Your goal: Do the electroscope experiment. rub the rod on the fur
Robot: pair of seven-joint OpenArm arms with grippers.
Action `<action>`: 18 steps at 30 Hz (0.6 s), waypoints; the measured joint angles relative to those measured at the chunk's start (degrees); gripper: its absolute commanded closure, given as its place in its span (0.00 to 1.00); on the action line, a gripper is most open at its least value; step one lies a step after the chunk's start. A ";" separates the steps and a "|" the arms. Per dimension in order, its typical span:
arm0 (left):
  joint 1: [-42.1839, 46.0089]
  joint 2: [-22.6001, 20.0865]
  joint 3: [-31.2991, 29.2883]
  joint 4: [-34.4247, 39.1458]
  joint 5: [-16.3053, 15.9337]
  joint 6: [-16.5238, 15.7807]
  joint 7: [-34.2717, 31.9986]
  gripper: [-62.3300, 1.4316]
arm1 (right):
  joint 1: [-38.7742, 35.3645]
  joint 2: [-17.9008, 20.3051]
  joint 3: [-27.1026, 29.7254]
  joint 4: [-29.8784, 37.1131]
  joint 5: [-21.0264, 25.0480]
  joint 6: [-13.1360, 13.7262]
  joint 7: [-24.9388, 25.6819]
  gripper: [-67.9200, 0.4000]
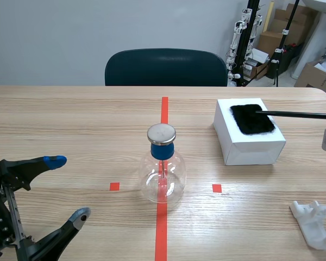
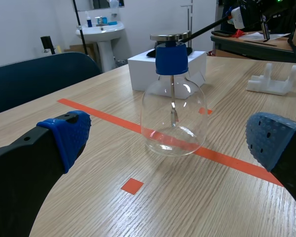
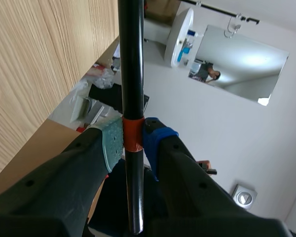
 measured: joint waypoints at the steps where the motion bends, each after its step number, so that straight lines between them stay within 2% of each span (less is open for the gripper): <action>1: 0.00 0.00 0.00 0.00 0.00 0.00 0.00 0.00 | 0.00 0.00 0.00 0.00 0.00 0.00 1.31 0.99; 4: -0.02 0.00 0.00 0.00 0.00 0.00 0.00 0.00 | 0.00 0.00 0.00 0.00 0.00 -0.02 6.14 0.99; 6: 0.00 -0.02 0.00 0.00 0.00 0.00 0.00 0.00 | 0.04 -0.02 0.00 0.00 -0.02 -0.02 7.10 0.99; 8: 0.00 -0.02 0.00 0.00 0.00 0.00 0.00 0.00 | 0.13 0.00 0.00 0.00 -0.02 0.00 6.16 0.99; 13: 0.00 -0.02 0.00 0.02 0.00 0.00 0.00 0.00 | 0.15 0.00 0.00 0.00 0.00 0.00 -1.38 0.99; 16: -0.02 0.00 0.00 0.02 0.00 0.00 0.00 0.00 | 0.15 0.00 0.00 0.00 0.00 0.00 -0.98 0.99; 18: 0.00 -0.02 0.00 0.02 0.00 0.00 0.00 0.00 | 0.15 0.02 0.00 0.00 0.00 0.00 2.03 0.99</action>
